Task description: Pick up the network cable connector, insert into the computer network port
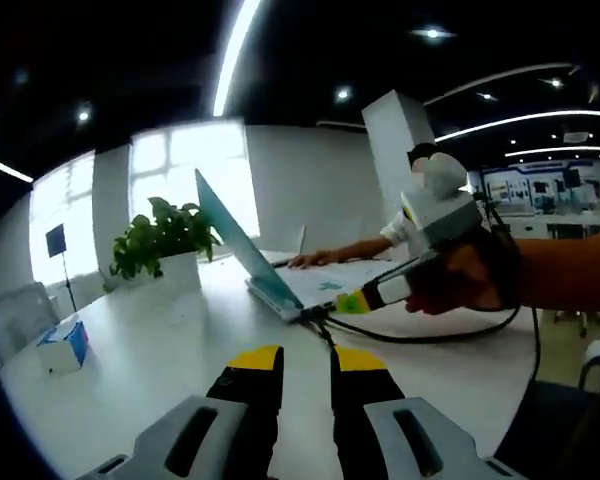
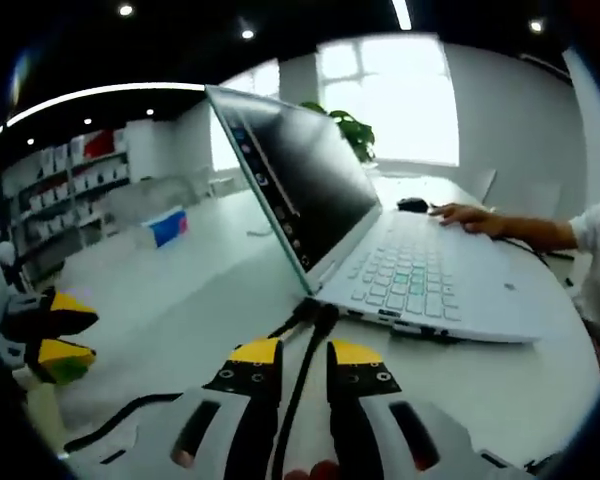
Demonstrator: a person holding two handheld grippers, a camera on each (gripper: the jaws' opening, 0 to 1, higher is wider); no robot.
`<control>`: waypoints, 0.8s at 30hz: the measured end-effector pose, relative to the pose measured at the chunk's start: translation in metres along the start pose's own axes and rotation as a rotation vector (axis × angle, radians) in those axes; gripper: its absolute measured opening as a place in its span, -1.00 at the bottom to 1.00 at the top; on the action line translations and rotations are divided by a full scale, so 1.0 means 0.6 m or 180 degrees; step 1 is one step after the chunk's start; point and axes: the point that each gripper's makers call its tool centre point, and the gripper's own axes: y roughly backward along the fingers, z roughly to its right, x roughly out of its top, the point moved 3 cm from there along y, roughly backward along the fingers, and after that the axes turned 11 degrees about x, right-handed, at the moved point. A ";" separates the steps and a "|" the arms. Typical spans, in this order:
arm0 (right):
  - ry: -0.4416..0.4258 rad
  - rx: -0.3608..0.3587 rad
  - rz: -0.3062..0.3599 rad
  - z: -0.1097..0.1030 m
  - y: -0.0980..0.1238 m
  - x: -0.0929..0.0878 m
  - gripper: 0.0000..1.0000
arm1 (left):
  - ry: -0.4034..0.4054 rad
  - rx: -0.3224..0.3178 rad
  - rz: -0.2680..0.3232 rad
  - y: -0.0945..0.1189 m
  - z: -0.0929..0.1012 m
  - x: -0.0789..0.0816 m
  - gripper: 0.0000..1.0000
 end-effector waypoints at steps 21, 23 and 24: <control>0.0318 0.0347 0.0793 0.026 0.140 0.048 -0.63 | -0.0020 -0.0115 0.0128 -0.007 0.035 0.019 -0.59; 0.0333 0.0345 0.0822 0.031 0.151 0.048 -0.63 | -0.0027 -0.0107 0.0162 -0.008 0.037 0.023 -0.59; 0.0384 0.0341 0.0854 0.033 0.163 0.049 -0.63 | -0.0031 -0.0101 0.0187 -0.009 0.037 0.026 -0.59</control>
